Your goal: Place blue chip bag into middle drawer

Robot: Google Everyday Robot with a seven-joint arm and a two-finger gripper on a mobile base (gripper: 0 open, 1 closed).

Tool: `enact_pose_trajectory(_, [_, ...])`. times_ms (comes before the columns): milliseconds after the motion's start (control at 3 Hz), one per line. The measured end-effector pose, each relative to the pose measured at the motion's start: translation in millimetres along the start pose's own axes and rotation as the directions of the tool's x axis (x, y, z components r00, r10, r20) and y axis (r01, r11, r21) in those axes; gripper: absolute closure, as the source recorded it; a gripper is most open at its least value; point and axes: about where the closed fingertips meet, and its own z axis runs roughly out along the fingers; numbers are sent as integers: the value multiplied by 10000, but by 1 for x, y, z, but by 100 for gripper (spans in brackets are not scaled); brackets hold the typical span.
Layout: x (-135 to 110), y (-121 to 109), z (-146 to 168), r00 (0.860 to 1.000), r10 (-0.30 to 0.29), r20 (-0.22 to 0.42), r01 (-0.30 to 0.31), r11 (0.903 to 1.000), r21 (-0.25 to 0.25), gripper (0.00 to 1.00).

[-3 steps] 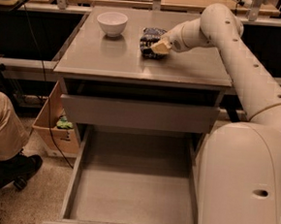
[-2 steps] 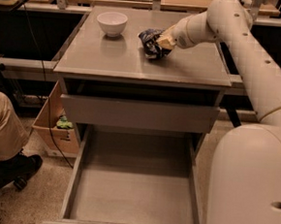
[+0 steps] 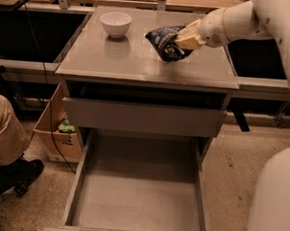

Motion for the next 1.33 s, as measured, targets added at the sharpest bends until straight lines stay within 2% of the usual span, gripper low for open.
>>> enact_pose_trajectory(333, [-1, 38, -61, 9963, 425, 743, -332, 9919, -1228, 100])
enact_pose_trajectory(1000, [4, 40, -55, 9948, 625, 800, -511, 9893, -1370, 100])
enact_pose_trajectory(1333, [13, 65, -62, 9934, 747, 876, -579, 9819, -1805, 100])
